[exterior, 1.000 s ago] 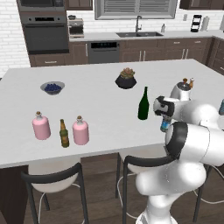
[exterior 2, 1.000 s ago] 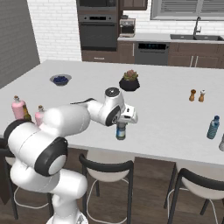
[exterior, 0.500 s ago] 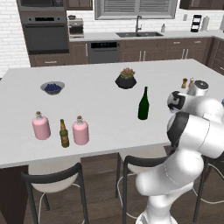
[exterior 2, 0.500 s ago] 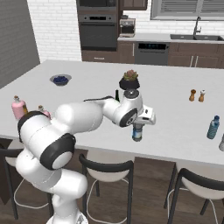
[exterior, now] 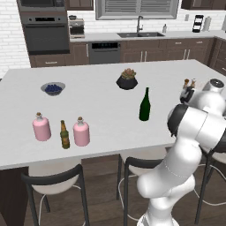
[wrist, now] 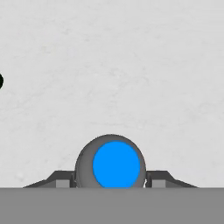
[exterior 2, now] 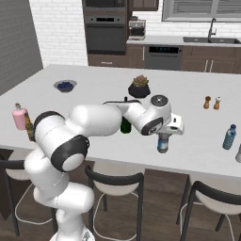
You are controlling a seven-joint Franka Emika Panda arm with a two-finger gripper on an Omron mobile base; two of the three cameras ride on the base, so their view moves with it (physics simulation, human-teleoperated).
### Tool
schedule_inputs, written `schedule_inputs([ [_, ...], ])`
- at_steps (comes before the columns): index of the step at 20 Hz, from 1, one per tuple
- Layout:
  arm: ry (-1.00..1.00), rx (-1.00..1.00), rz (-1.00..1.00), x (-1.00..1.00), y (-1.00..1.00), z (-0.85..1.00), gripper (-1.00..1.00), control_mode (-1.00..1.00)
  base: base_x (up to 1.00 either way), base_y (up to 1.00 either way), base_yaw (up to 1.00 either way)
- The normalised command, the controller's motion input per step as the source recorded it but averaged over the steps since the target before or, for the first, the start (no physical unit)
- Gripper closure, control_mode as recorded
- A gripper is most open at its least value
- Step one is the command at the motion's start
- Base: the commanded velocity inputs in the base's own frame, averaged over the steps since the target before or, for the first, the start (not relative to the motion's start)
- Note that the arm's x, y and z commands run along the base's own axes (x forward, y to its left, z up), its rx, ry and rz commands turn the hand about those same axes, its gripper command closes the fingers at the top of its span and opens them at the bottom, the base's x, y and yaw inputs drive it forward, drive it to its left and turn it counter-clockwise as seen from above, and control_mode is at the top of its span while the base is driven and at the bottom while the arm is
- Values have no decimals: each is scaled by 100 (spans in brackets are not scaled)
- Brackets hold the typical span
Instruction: Move the plastic bottles in the middle to the plastics group, and the glass bottles in the middle to the glass group.
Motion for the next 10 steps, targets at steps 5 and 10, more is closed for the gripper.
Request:
schedule_inputs([
  [5, -4, -1, 0, 0, -55, 2, 100, -100, 0, 0, 0],
  [10, -9, -4, 0, 0, -41, 0, 100, -100, 0, 0, 0],
])
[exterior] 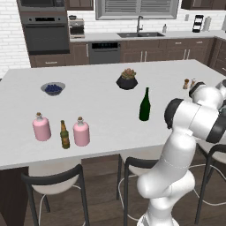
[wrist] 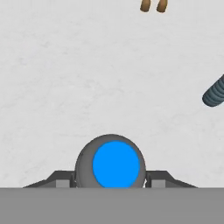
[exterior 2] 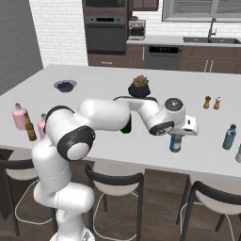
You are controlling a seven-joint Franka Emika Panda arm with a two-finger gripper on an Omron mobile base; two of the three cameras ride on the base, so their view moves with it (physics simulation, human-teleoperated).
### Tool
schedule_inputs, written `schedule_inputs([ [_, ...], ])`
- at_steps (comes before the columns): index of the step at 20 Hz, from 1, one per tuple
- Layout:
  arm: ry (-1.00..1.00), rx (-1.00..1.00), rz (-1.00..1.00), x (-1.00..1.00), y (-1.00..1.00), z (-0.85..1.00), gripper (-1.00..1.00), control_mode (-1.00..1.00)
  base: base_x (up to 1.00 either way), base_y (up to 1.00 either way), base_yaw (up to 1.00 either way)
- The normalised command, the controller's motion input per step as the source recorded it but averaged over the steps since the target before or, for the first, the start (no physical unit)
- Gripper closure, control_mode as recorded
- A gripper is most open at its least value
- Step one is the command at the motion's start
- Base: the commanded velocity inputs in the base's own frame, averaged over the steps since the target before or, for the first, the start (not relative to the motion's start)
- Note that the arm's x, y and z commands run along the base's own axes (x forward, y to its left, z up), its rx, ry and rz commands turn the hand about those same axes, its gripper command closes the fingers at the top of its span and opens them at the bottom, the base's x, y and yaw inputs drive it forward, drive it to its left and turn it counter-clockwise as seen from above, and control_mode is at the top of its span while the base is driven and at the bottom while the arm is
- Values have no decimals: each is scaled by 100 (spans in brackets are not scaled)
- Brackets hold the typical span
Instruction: Move the plastic bottles in the middle to the plastics group, and the glass bottles in the middle to the glass group.
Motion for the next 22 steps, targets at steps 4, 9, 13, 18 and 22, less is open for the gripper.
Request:
schedule_inputs([
  [4, -8, -4, 0, 0, -38, 0, 100, -100, 0, 0, 0],
  [9, -6, -7, 0, 0, -29, 0, 100, -100, 0, 0, 0],
  [13, -6, -10, 0, 0, -25, -1, 100, -100, 0, 0, 0],
  [18, -1, -10, 0, 0, -29, 2, 100, -100, 0, 0, 0],
  [22, 9, -1, 0, -8, -12, 10, 100, -100, 0, 0, 0],
])
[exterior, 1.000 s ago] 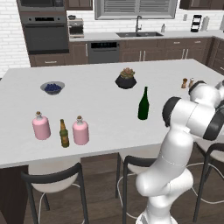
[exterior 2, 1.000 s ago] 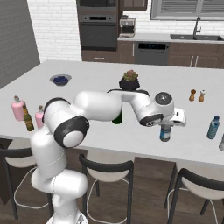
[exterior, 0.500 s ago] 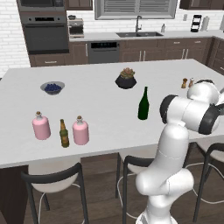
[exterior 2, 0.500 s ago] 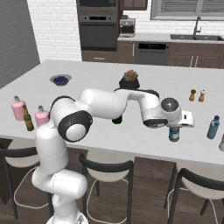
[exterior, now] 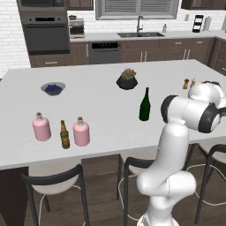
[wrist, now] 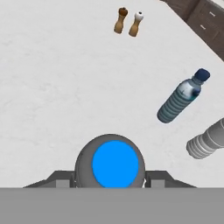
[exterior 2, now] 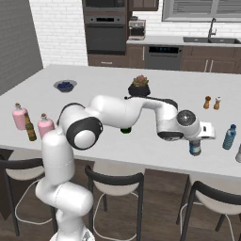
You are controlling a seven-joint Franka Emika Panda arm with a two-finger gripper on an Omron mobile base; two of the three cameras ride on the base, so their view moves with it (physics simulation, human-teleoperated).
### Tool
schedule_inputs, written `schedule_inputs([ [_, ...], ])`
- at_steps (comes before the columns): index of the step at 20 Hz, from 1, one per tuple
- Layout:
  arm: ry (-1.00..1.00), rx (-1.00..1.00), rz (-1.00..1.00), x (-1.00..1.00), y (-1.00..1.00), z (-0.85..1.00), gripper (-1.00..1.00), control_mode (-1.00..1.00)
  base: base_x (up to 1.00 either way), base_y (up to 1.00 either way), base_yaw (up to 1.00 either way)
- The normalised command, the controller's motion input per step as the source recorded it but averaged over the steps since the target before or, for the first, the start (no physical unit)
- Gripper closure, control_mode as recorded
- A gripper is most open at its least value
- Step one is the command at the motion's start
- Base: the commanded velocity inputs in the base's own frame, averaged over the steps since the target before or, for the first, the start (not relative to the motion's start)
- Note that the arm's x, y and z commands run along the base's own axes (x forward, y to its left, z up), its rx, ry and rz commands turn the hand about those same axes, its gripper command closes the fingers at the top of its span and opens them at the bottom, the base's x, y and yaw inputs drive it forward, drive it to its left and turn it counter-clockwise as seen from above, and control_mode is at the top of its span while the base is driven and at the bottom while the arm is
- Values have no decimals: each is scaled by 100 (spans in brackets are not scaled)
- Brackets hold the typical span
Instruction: Move the plastic bottles in the middle to the plastics group, and the glass bottles in the middle to the glass group.
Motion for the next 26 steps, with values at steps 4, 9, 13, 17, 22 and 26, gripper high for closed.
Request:
schedule_inputs([
  [4, 11, 2, 0, -6, -5, 0, 100, -100, 0, 0, 0],
  [9, 5, 4, 0, 2, -12, 3, 100, -100, 0, 0, 0],
  [13, 0, 7, 0, 1, -18, 2, 100, -100, 0, 0, 0],
  [17, -2, 10, 0, 0, -21, 1, 100, -100, 0, 0, 0],
  [22, -6, 5, 0, 0, -7, 0, 100, -100, 0, 0, 0],
  [26, -5, 0, 0, 0, 0, 0, 100, -100, 0, 0, 0],
])
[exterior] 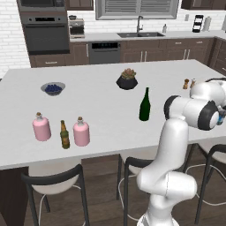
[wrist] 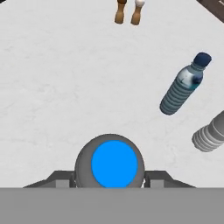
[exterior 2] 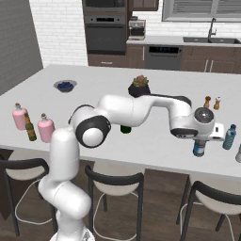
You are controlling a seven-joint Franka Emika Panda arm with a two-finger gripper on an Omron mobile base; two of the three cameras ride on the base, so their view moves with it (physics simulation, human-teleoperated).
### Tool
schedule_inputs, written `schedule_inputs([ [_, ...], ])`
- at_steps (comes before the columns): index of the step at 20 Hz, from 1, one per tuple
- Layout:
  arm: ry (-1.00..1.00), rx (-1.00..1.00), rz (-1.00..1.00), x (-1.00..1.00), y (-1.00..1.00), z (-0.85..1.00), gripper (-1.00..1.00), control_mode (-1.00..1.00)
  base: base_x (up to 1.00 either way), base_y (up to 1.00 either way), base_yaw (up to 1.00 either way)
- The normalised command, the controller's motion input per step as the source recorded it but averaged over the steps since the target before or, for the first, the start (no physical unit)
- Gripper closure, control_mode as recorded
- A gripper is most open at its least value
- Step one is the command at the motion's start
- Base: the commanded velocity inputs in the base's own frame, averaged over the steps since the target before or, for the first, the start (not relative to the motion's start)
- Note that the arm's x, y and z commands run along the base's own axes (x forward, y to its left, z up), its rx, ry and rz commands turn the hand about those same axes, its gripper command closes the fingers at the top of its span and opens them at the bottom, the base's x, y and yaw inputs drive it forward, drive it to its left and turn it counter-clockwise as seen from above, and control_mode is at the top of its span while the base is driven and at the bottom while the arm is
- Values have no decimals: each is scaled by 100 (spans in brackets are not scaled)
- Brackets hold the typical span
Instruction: Move the plastic bottles in the middle to the plastics group, and the glass bottles in the middle to the glass group.
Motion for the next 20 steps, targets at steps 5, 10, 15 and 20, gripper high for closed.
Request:
schedule_inputs([
  [5, -5, 0, 0, 0, -15, 0, 100, -100, 0, 0, 0],
  [10, -2, 0, 0, 0, -25, 7, 100, -100, 0, 0, 0],
  [15, 0, 0, 0, 0, -27, 0, 100, -100, 0, 0, 0],
  [20, 0, 0, 0, 0, -22, 0, 100, -100, 0, 0, 0],
])
